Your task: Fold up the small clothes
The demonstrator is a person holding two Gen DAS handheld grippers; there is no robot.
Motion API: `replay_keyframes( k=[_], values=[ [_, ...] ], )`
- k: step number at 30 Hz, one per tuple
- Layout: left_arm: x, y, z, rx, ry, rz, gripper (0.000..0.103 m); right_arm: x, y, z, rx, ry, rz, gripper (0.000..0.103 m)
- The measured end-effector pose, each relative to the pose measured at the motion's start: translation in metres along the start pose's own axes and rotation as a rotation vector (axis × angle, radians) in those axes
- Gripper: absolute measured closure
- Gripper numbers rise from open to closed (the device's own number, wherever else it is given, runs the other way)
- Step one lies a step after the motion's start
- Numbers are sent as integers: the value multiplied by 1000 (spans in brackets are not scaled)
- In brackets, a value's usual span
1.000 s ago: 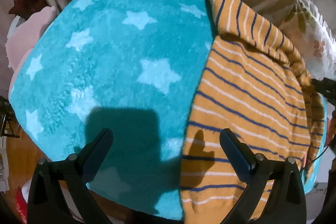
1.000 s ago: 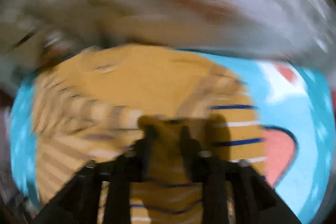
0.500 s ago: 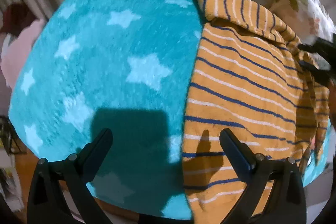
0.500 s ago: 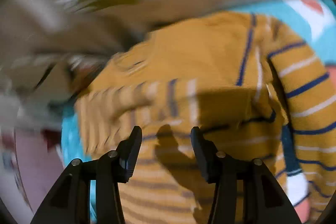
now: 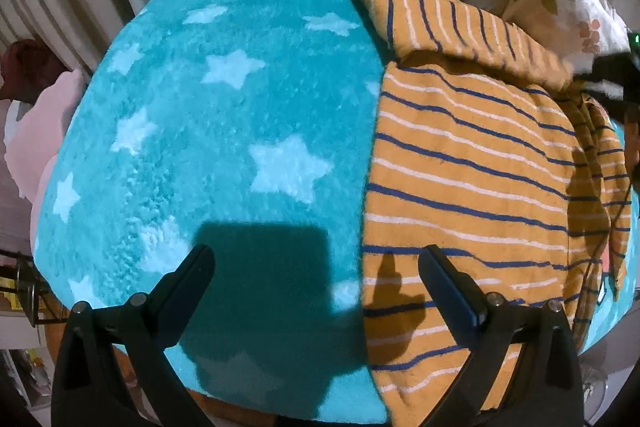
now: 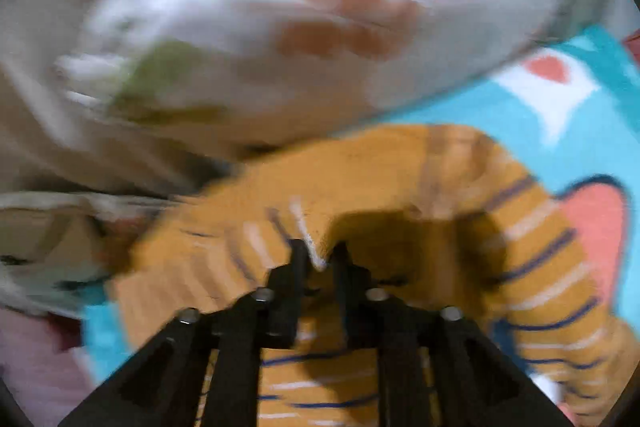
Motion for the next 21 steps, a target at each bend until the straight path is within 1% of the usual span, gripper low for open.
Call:
replay_keyframes(
  k=[2,3,4,6,7,8,11,13,14,17,19,21],
  values=[
    [3,2,3,-3,2,2,1,-13,-14,-3,20,-24,-16,79],
    [4,3,5,3,6,4,1,-26,-26,2,39,-66,-21,78],
    [6,3,7,7,10,5,1,-43,-38,13,65,-122,-21,76],
    [10,3,13,16,16,3,1,-84,-56,40,126,-245,-1,73],
    [11,1,14,16,14,1,1,-105,-63,55,163,-304,22,73],
    [13,-1,17,12,11,-4,1,-138,-70,69,216,-390,63,72],
    [20,-16,26,-2,-6,-30,1,-209,-80,110,304,-564,150,72],
    [22,-25,33,-3,-18,-47,1,-244,-80,132,320,-650,173,72],
    [23,-29,37,1,-22,-53,1,-252,-76,144,319,-672,178,72],
    [26,-41,53,28,-38,-74,1,-293,-73,160,348,-750,235,72],
    [27,-51,67,43,-58,-92,1,-321,-69,165,354,-798,289,72],
    [27,-61,81,51,-85,-111,1,-344,-60,177,357,-807,360,72]
  ],
)
Point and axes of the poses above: each gripper's, at about its wrist camera, not at the fingertips, and y roughly the way its jaws point, z to its left, x to its top, the point moved 10 cm from there along y, roughly the way its jaws point, and after that the axes turned 10 degrees about -x, right-handed, at the moved point
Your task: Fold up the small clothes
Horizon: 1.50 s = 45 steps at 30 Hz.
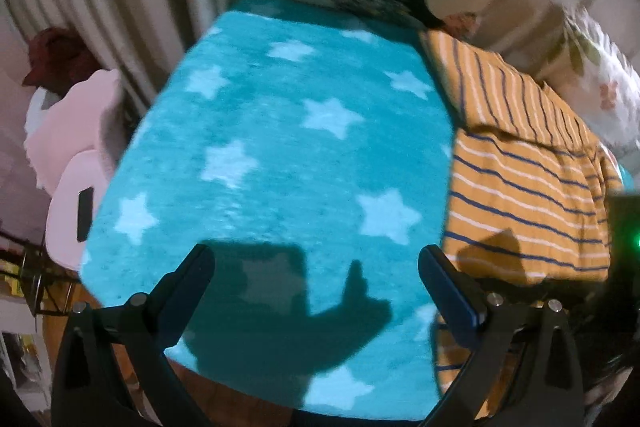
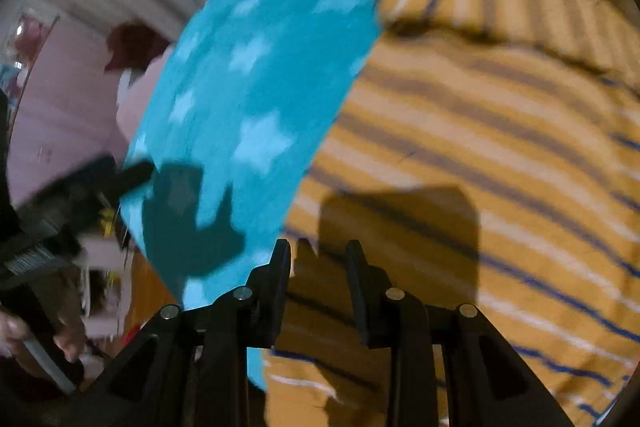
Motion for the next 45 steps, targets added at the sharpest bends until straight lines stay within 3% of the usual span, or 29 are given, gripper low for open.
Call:
replay_keyframes(
  k=[2,9,13,17,20,21,22,23,25,29,31,33,35,40,43,45],
  values=[
    [1,-5,10,6,-16,-12,1,-12,16,16,45,8,48,72],
    [-3,-10,29,-6,-51,-12,1,-6,8,34,-2,-26,12,66],
    [-5,-7,31,-14,-50,0,1,-14,-4,25,-139,-90,1,66],
    [-3,-8,30,-29,-47,-2,1,-34,13,33,-210,-173,51,66],
    [-1,-11,30,-37,-42,-10,1,-33,17,37,-289,-195,13,65],
    [0,-12,30,-39,-40,-13,1,-32,18,38,-308,-195,7,67],
    [0,-12,29,-40,-39,-14,1,-31,18,36,-329,-190,-1,80],
    [1,-13,30,-42,-39,-17,1,-29,19,35,-324,-175,-4,89],
    [2,-15,32,-43,-42,-20,1,-27,18,33,-233,-98,8,97],
    [2,-17,35,-43,-46,-18,1,-28,22,44,-43,-25,60,98],
    [3,-17,36,-41,-43,-19,1,-34,27,72,132,-28,113,101],
    [3,-19,35,-35,-37,-20,1,-40,37,98,78,-155,123,101],
    [5,-24,37,-28,-54,-37,2,-33,38,102,62,-168,87,101],
    [5,-34,37,-23,-72,-67,2,-6,-2,33,78,60,-30,101],
    [4,-35,32,-18,-89,-68,2,-4,-42,-52,63,269,-137,96],
    [1,-34,21,-10,-92,-66,2,-18,-67,-110,7,402,-206,90]
  ],
)
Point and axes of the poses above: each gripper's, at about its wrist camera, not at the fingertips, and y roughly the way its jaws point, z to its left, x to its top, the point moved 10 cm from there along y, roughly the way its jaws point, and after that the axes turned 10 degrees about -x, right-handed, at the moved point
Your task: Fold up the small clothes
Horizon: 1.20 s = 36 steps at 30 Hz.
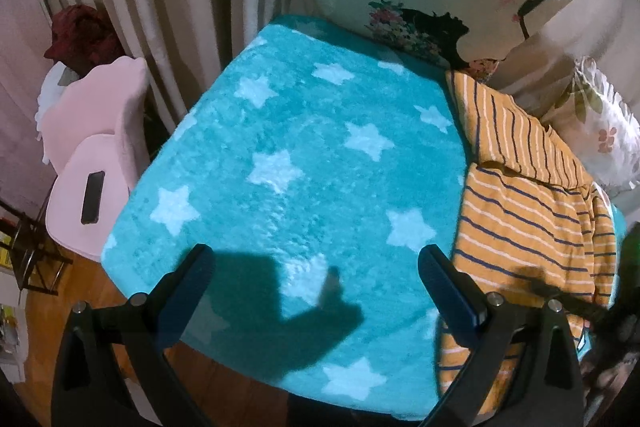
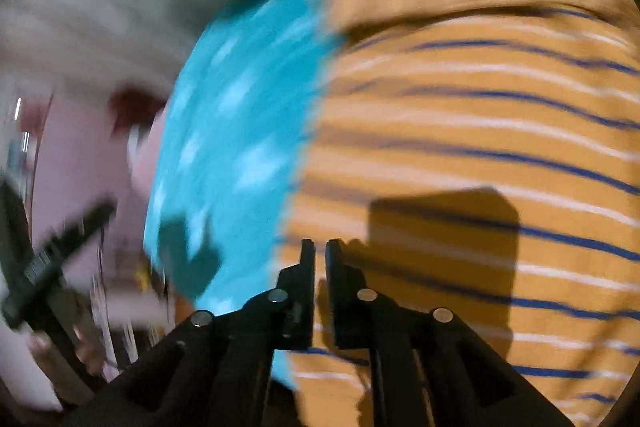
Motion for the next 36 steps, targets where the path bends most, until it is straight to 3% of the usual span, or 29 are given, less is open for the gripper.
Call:
replay_keyframes(
  k=[2,4,5,7,8,12,15,16,17,18,20,23,25,27,28,29,33,36],
  values=[
    [-3,0,-11,14,7,0,2,5,-35,-73,-130,91,-87,75],
    [-8,2,-27,27,19,7,1,-2,-66,-135,-265,134,-151,68],
    [-11,4,-36,26,21,13,1,-11,-90,-176,-364,147,-195,59],
    [-20,11,-54,14,9,36,1,-26,-122,-238,-534,109,-227,45],
    [-24,14,-63,8,1,51,2,-33,-130,-260,-600,72,-219,43],
    [-41,27,-104,-1,-4,96,2,-44,-125,-314,-661,-62,-173,43],
    [-49,30,-133,4,26,102,1,-39,-107,-334,-695,-130,-168,43],
    [-51,30,-143,9,37,100,1,-32,-106,-342,-692,-134,-181,46],
    [-53,30,-152,11,46,99,1,-29,-109,-345,-662,-116,-190,73],
    [-56,29,-164,5,53,98,2,-25,-111,-352,-614,-70,-174,94],
    [-58,29,-177,-3,56,96,1,-8,-129,-357,-488,32,-197,93],
    [-64,29,-196,-14,58,95,2,32,-190,-389,-298,226,-318,93],
    [-68,31,-208,-19,66,100,1,51,-216,-420,-264,336,-360,93],
    [-72,34,-216,-22,77,107,1,73,-228,-477,-263,480,-371,88],
    [-74,36,-220,-20,83,112,1,77,-228,-500,-299,530,-357,78],
    [-76,37,-223,-19,89,117,1,78,-229,-519,-331,574,-352,74],
    [-83,39,-232,-8,101,121,1,73,-234,-516,-195,600,-406,73],
    [-89,45,-232,3,91,150,1,58,-216,-500,-119,595,-389,72]
  ],
)
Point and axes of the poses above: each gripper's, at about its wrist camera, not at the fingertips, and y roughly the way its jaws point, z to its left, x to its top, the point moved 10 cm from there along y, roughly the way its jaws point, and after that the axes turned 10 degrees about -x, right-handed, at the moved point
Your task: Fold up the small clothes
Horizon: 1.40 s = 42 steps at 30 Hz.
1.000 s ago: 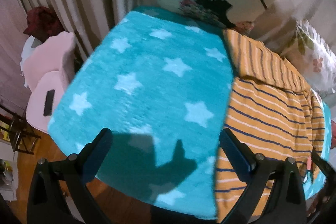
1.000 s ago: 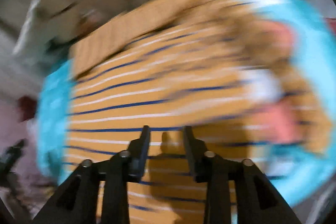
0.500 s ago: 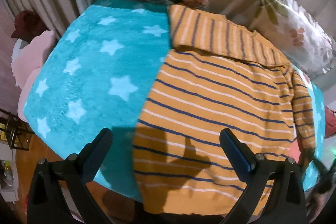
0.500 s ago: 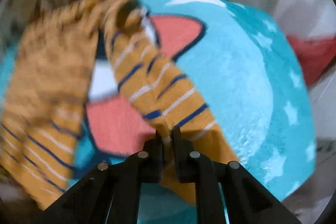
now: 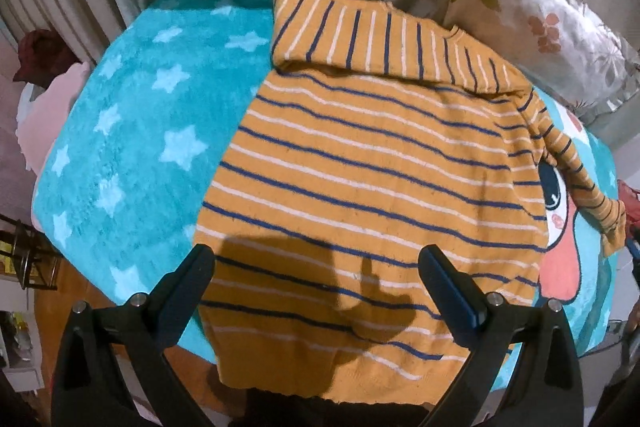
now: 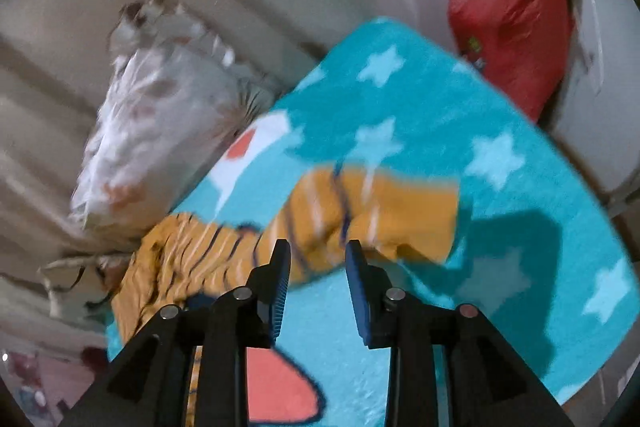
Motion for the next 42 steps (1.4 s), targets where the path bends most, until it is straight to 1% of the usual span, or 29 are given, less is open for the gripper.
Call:
replay_keyframes(
  k=[1,3,5,7,8,10,12,13,14,17,19,22,23,24,25,28,29,32,34,36,38,41,42],
  values=[
    [-2,2,0,-2,-4,9,2,-10,6,0,28,26,12,72],
    [-4,3,-2,-4,-10,15,1,-34,11,-6,31,65,24,72],
    [-4,3,-5,2,-1,14,1,-43,31,-16,19,110,40,72],
    [-4,3,-8,11,12,14,1,-45,47,-20,36,164,65,72],
    [-4,3,-9,18,17,14,1,-41,54,-24,41,193,61,72],
    [-5,2,-9,29,18,16,1,-27,62,-27,27,223,19,72],
    [-6,0,-9,35,13,17,1,-9,70,-24,4,225,-12,72],
    [-6,-1,-9,39,13,18,1,2,76,-21,-22,213,-24,70],
    [-7,-2,-7,45,13,17,1,11,83,-19,-42,204,-29,65],
    [-9,-6,-1,71,7,18,1,40,96,-14,-56,207,-65,64],
    [-11,-8,4,81,-4,21,2,52,102,-14,-21,258,-65,63],
    [-15,-8,13,93,-24,29,2,62,110,-13,76,359,-48,64],
    [-16,-8,15,97,-28,31,2,62,111,-12,98,373,-35,78],
    [-16,-8,18,99,-33,32,1,61,109,-11,102,365,-30,91],
    [-15,-7,20,99,-38,31,1,61,104,-10,86,342,-41,97],
    [-10,-5,27,90,-55,26,1,67,76,-12,38,289,-94,97],
    [-8,-4,28,84,-59,22,1,73,61,-15,20,280,-124,97],
    [1,0,33,58,-69,13,1,99,0,-32,-49,285,-241,97],
    [7,3,36,32,-69,7,1,112,-30,-25,-48,267,-288,97],
    [13,7,39,10,-68,5,2,117,-49,-3,-53,204,-302,97],
    [19,11,44,-15,-71,5,2,114,-63,35,-64,116,-318,97],
    [26,13,53,-42,-77,2,1,99,-66,97,-28,22,-310,97],
    [28,13,58,-52,-77,1,1,88,-63,126,-2,-15,-296,97]
  ],
)
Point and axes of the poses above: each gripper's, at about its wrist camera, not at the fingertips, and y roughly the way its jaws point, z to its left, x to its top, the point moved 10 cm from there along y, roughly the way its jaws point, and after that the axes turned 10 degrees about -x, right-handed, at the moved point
